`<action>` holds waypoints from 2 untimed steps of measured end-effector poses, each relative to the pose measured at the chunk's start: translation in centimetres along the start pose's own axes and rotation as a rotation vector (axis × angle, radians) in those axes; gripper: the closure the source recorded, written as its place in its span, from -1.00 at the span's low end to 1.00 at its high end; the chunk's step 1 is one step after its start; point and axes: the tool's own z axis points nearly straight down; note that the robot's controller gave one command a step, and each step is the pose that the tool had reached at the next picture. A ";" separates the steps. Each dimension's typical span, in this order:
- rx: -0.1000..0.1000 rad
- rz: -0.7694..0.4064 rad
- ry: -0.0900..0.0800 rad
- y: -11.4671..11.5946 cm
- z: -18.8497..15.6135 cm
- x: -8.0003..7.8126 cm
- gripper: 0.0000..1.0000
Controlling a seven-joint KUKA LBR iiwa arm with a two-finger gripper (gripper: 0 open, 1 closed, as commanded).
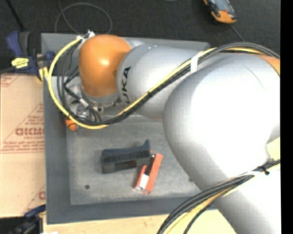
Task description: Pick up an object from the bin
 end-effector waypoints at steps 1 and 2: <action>0.001 0.000 0.004 0.0 -0.7 -0.1 1.00; 0.005 0.000 0.011 0.0 -1.4 0.0 1.00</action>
Offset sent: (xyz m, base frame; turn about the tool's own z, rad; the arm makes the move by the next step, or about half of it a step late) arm 0.0000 0.0001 0.0553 -0.0001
